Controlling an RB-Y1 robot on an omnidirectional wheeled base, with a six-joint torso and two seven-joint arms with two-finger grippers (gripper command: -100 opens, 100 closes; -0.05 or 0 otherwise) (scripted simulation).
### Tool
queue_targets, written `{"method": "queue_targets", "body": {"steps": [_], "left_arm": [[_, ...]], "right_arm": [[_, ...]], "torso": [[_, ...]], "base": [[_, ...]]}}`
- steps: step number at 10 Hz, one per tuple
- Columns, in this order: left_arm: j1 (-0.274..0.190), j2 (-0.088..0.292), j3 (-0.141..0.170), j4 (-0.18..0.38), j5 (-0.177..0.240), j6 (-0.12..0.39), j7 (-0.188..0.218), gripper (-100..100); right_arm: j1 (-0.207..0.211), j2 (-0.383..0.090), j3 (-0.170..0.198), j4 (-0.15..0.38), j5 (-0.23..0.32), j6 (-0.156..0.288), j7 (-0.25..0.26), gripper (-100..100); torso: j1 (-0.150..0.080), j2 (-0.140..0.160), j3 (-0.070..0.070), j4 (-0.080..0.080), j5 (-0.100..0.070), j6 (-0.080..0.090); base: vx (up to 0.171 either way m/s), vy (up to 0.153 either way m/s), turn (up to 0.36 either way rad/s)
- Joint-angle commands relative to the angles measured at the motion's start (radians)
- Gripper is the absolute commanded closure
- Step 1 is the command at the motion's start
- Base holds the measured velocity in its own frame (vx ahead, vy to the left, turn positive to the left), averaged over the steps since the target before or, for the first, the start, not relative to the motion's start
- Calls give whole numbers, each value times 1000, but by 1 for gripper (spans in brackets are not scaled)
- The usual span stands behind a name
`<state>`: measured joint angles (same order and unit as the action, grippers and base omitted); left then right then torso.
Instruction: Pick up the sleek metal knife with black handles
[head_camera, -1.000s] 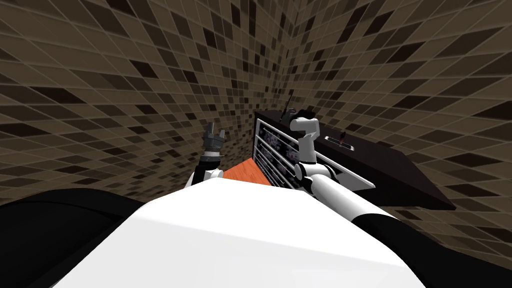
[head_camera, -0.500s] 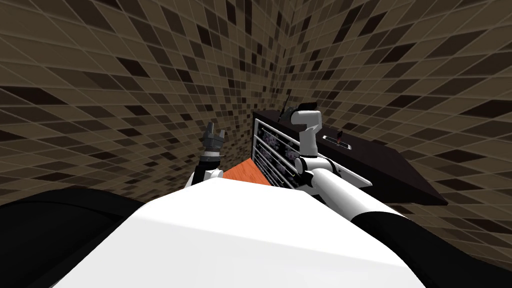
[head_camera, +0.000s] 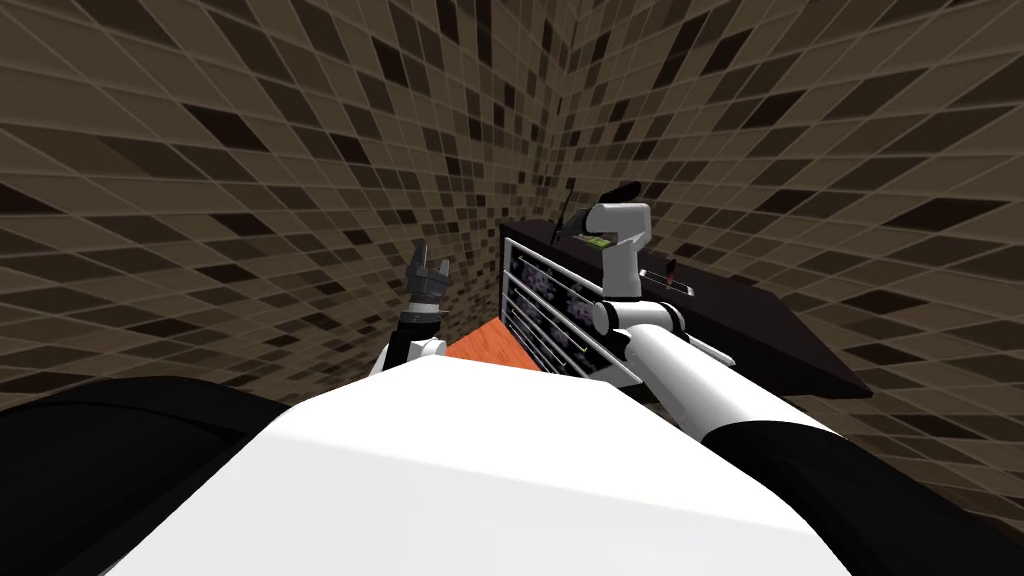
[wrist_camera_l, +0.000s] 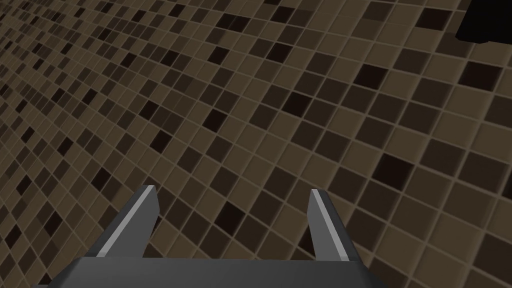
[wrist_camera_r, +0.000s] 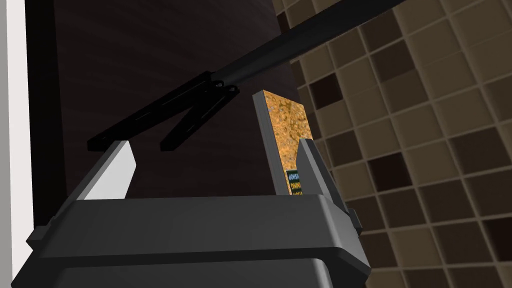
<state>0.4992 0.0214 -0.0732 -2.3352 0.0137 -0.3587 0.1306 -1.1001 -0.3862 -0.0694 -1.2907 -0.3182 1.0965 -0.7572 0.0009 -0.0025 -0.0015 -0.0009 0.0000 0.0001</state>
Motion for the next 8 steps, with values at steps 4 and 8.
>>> {"method": "queue_targets", "body": {"steps": [4, 8], "left_arm": [[0, 0, 0, 0, 0, 0, 0, 0], [0, 0, 0, 0, 0, 0, 0, 0]], "right_arm": [[-89, -8, -4, 76, -24, 117, -46, -100], [-202, -22, -13, 185, -69, 229, -119, -100]], "torso": [[0, 0, 0, 0, 0, 0], [0, 0, 0, 0, 0, 0]], "base": [[31, 5, -50], [40, 11, -89]]}}
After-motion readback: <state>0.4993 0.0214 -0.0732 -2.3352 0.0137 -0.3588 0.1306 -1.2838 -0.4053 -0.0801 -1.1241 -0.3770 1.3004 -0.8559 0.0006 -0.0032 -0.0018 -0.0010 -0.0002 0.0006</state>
